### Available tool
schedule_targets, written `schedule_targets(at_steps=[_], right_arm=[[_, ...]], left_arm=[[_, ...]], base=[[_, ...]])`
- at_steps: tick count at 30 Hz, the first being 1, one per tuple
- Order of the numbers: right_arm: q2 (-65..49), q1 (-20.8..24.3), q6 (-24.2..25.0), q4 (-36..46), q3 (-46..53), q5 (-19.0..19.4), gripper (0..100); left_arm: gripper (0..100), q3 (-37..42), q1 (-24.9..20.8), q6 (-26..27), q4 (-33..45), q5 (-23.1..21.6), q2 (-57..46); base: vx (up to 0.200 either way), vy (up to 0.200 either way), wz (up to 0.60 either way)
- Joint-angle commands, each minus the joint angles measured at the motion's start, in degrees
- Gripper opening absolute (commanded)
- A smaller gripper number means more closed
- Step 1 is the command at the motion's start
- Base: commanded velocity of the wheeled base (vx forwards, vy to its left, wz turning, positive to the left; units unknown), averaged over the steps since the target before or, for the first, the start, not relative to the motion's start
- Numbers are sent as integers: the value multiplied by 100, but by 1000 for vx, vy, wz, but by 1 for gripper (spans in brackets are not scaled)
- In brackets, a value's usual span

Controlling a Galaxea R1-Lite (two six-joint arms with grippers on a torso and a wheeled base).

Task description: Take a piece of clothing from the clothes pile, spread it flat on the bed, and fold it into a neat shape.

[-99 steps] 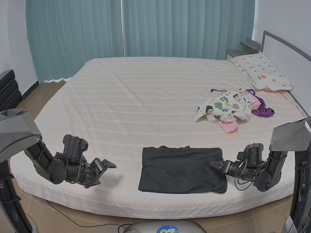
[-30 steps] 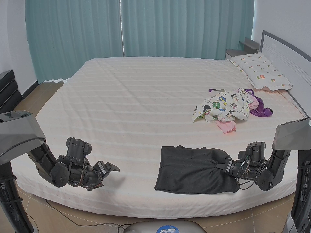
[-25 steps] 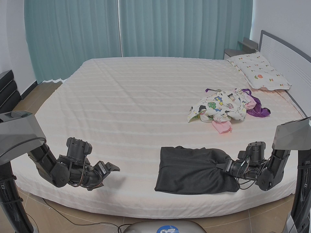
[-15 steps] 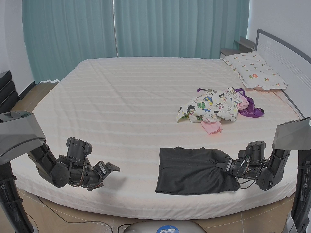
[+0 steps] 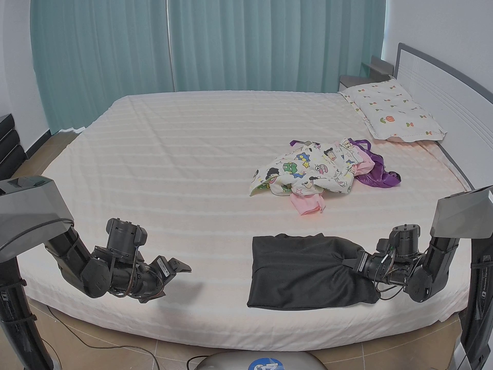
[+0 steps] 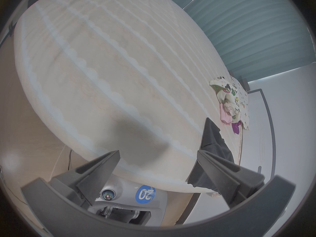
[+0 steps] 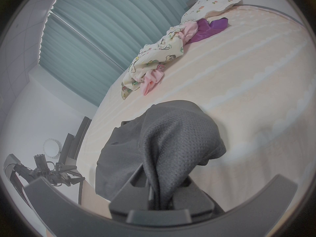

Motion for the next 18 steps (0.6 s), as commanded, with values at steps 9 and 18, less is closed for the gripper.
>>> schedule_targets(at_steps=[9,18], right_arm=[[37,55,-225,-12,70,8,100],[-271,-455,-181,67,-9,8,100]], left_arm=[[100,-1,-10,7,-3,1,34],[100,-1,-10,7,-3,1,43]], base=[[0,0,0],[0,0,0]])
